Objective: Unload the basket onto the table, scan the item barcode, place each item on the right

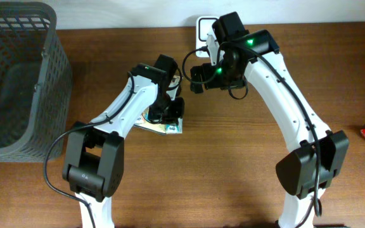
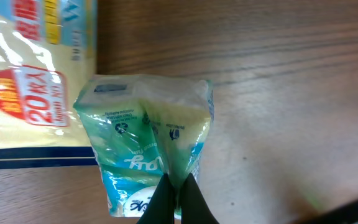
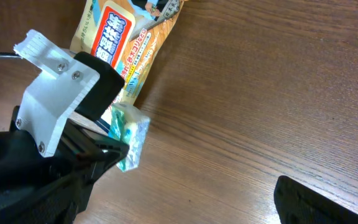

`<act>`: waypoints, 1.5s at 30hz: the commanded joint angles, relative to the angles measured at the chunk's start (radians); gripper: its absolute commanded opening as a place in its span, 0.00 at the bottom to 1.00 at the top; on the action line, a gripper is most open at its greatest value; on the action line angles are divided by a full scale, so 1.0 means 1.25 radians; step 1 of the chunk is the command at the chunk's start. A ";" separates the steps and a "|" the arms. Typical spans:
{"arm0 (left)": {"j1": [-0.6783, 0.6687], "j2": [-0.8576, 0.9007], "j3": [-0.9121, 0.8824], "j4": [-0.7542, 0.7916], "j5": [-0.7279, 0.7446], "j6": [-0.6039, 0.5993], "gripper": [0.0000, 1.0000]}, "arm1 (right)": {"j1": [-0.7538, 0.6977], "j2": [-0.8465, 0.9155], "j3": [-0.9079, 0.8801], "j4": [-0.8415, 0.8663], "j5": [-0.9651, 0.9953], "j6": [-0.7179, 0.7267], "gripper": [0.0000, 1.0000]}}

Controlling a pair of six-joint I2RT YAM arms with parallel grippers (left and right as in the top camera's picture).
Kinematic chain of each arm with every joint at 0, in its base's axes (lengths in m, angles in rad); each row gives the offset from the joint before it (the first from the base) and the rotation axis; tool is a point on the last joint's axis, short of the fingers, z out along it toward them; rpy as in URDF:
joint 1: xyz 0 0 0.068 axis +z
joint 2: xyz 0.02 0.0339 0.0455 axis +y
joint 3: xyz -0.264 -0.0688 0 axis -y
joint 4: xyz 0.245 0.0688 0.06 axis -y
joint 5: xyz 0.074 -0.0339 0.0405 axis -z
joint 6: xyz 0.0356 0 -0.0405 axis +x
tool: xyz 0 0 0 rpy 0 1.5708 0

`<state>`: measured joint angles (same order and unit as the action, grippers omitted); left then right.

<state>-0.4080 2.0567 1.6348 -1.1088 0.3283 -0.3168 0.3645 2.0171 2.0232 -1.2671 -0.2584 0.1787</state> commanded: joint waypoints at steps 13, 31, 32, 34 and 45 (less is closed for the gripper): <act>0.011 -0.016 -0.093 0.164 0.166 0.009 0.33 | 0.002 0.003 -0.003 0.001 0.007 -0.005 0.98; 0.117 -0.145 0.077 -0.089 -0.104 0.067 0.80 | 0.002 0.003 -0.003 0.001 0.007 -0.005 0.99; 0.119 -0.162 0.077 -0.088 -0.123 0.067 0.96 | 0.002 0.003 -0.003 0.001 0.007 -0.005 0.99; 0.120 -0.176 0.077 -0.086 -0.167 0.067 1.00 | 0.002 0.003 -0.003 0.002 0.004 -0.004 0.98; 0.119 -0.175 0.027 -0.083 -0.387 -0.031 0.99 | 0.001 0.003 -0.022 -0.019 -0.016 0.005 0.99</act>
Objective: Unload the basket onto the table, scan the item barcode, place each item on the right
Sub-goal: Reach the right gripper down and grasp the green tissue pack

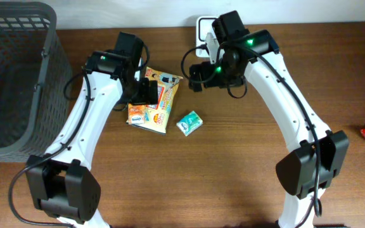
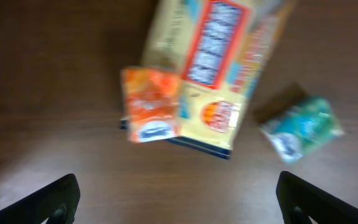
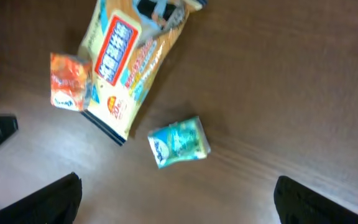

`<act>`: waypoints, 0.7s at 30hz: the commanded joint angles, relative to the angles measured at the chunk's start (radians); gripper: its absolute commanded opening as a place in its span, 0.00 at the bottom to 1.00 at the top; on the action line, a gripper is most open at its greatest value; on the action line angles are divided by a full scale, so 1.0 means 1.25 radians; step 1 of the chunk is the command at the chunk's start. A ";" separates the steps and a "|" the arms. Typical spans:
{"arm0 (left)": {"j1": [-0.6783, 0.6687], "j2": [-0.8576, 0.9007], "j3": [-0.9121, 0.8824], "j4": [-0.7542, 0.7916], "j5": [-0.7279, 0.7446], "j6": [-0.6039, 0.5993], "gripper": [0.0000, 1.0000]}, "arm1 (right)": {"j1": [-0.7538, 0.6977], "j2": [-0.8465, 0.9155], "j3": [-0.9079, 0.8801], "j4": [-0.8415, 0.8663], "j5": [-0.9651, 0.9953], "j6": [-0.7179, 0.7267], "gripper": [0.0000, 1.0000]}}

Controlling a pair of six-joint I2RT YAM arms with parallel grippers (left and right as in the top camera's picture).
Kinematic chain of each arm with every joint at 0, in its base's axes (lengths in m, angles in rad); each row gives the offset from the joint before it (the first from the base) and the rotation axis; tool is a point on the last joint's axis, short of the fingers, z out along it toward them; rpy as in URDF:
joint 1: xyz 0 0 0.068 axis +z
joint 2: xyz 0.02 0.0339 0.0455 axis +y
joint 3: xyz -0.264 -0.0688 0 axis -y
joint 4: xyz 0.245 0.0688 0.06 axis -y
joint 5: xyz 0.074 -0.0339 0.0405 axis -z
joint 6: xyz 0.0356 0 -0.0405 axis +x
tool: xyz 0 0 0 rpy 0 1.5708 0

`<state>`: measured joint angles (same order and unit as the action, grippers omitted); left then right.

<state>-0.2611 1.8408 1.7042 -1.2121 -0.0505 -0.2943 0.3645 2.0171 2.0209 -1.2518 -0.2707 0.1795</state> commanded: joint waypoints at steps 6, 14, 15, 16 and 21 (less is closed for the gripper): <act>0.002 -0.002 -0.064 0.024 -0.084 -0.049 0.99 | 0.002 -0.002 -0.032 -0.123 -0.004 0.130 0.99; 0.002 -0.002 -0.067 0.020 -0.105 -0.045 0.99 | 0.087 -0.064 -0.033 -0.212 0.189 0.202 0.99; 0.002 -0.002 -0.067 0.020 -0.105 -0.045 0.99 | 0.098 -0.075 -0.033 -0.229 0.214 0.202 0.99; 0.002 -0.002 -0.067 0.021 -0.104 -0.045 0.99 | 0.109 -0.085 -0.033 -0.246 0.232 0.202 0.99; 0.002 -0.002 -0.067 0.020 -0.104 -0.045 0.99 | 0.138 -0.135 -0.034 -0.322 0.327 0.202 0.99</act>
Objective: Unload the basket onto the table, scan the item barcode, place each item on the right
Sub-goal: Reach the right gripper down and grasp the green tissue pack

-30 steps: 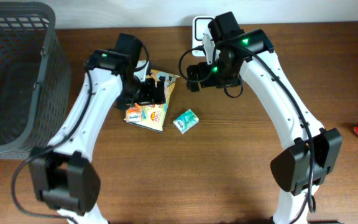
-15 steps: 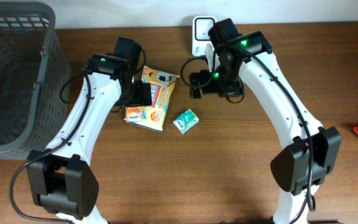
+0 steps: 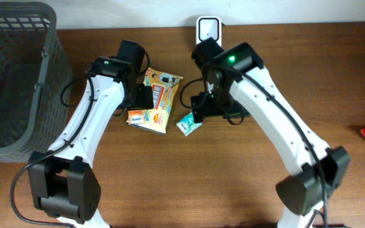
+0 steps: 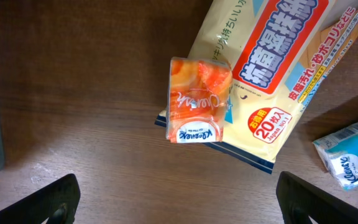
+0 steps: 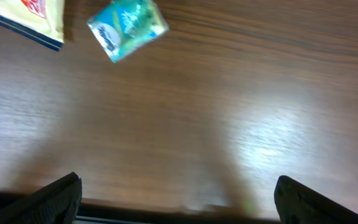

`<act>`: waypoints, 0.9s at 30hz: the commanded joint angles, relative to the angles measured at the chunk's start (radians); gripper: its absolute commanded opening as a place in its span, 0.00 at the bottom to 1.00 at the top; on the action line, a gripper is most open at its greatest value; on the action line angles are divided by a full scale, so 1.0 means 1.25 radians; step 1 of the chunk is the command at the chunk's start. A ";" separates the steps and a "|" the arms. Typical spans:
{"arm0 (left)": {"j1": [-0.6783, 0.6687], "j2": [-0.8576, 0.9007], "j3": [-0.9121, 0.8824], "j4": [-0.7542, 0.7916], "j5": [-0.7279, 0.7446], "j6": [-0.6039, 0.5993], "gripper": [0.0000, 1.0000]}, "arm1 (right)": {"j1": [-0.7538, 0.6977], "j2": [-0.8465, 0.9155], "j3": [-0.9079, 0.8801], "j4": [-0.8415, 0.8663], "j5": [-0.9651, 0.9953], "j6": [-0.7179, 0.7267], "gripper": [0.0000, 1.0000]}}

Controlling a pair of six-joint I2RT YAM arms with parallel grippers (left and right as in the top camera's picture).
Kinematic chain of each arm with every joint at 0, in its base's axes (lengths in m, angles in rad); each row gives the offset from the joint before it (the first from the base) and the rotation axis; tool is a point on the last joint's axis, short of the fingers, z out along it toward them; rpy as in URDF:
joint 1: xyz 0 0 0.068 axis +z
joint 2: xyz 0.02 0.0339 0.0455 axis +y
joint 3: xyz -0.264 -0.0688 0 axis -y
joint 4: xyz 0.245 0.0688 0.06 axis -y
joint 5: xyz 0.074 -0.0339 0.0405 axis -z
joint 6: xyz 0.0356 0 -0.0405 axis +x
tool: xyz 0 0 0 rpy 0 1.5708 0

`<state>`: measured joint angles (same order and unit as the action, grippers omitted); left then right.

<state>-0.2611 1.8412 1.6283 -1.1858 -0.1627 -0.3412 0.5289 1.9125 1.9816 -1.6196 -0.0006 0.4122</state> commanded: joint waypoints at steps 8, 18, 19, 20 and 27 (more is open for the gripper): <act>0.002 -0.002 -0.007 0.003 -0.014 -0.008 0.99 | -0.027 -0.119 -0.200 0.012 0.105 -0.031 0.99; 0.002 -0.002 -0.007 -0.003 -0.012 -0.008 0.99 | -0.217 -0.119 -0.447 0.392 -0.489 -0.291 0.98; 0.002 -0.002 -0.007 -0.003 -0.011 -0.008 0.99 | -0.249 -0.119 -0.457 0.411 -0.556 -0.307 0.99; 0.002 -0.002 -0.007 -0.003 -0.011 -0.008 0.99 | -0.274 -0.119 -0.467 0.425 -0.594 -0.306 0.99; 0.002 -0.002 -0.007 0.010 0.020 -0.008 0.99 | -0.320 -0.118 -0.614 0.624 -0.715 -0.196 0.98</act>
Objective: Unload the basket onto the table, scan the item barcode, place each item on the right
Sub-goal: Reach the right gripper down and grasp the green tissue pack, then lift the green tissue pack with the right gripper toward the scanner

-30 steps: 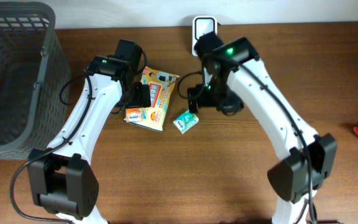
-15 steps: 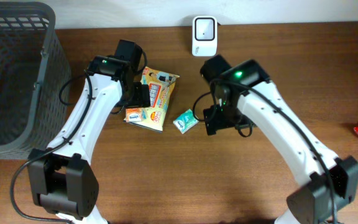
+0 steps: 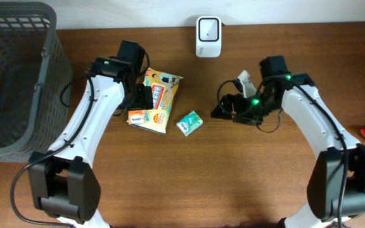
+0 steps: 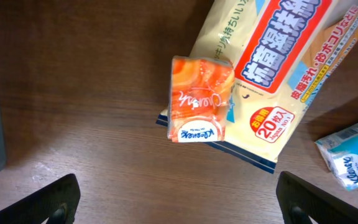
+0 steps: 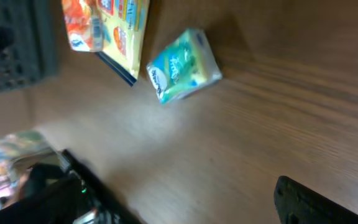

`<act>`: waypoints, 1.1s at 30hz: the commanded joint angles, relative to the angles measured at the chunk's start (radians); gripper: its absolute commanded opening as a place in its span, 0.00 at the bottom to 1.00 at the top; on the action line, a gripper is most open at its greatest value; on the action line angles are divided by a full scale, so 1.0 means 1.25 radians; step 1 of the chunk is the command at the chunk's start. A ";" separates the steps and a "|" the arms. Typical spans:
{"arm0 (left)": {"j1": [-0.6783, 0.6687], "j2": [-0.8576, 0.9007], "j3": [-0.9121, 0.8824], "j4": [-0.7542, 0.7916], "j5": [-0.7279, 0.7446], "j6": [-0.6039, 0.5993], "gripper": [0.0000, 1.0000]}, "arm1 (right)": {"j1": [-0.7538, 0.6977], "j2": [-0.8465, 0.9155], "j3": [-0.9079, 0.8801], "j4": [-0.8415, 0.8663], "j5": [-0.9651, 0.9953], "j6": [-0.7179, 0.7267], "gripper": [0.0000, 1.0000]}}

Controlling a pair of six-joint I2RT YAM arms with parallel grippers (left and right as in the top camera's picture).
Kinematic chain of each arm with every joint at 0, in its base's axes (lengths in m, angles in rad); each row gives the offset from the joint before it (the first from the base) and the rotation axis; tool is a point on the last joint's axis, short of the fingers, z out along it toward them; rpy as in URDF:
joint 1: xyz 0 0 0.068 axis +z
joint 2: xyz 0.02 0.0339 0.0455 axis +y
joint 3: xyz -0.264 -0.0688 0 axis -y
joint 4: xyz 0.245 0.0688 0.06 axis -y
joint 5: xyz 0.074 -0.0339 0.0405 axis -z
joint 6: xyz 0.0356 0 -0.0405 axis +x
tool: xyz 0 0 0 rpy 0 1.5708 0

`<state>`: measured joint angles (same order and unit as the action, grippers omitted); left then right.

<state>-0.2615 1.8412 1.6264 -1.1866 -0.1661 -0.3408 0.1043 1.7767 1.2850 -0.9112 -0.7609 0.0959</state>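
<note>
A teal tissue pack (image 3: 189, 122) lies on the wooden table, apart from both grippers; it also shows in the right wrist view as the teal pack (image 5: 182, 65). The white scanner (image 3: 208, 28) stands at the table's back edge. My left gripper (image 4: 179, 208) is open above an orange pack (image 4: 201, 99), which rests on a yellow wipes pack (image 4: 272, 68). My right gripper (image 3: 224, 109) is low, just right of the teal pack. In its own view the right gripper (image 5: 179, 205) is open and holds nothing.
A dark mesh basket (image 3: 18, 76) fills the table's left end. A red packet lies at the right edge. Bare table shows in front of the packs.
My right arm has moved from over the teal pack out to the right; its gripper now sits low beside the pack. The left arm and the packs have not moved.
First my left gripper was shut on the teal pack beside the yellow pack. Then it was open and further left, with the teal pack lying on the table. Later the right arm was over that pack, and it is now to its right.
</note>
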 commanded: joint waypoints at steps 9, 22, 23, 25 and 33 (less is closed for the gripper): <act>0.001 -0.002 -0.005 0.024 0.046 -0.009 0.99 | 0.174 -0.002 -0.185 0.376 0.108 0.513 0.64; 0.001 -0.002 -0.005 0.024 0.046 -0.009 0.99 | 0.301 -0.002 -0.198 0.464 0.461 0.851 0.59; 0.001 -0.002 -0.005 0.024 0.046 -0.009 0.99 | 0.305 -0.002 -0.198 0.464 0.471 0.863 0.56; 0.001 -0.002 -0.005 0.024 0.046 -0.009 0.99 | 0.316 0.000 -0.198 0.468 0.479 0.874 0.54; 0.001 -0.002 -0.005 0.024 0.046 -0.009 0.99 | 0.346 0.059 -0.198 0.493 0.495 0.915 0.51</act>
<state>-0.2615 1.8412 1.6249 -1.1584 -0.1154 -0.3412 0.5316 1.8091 1.0412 -0.3031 -0.1738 1.2118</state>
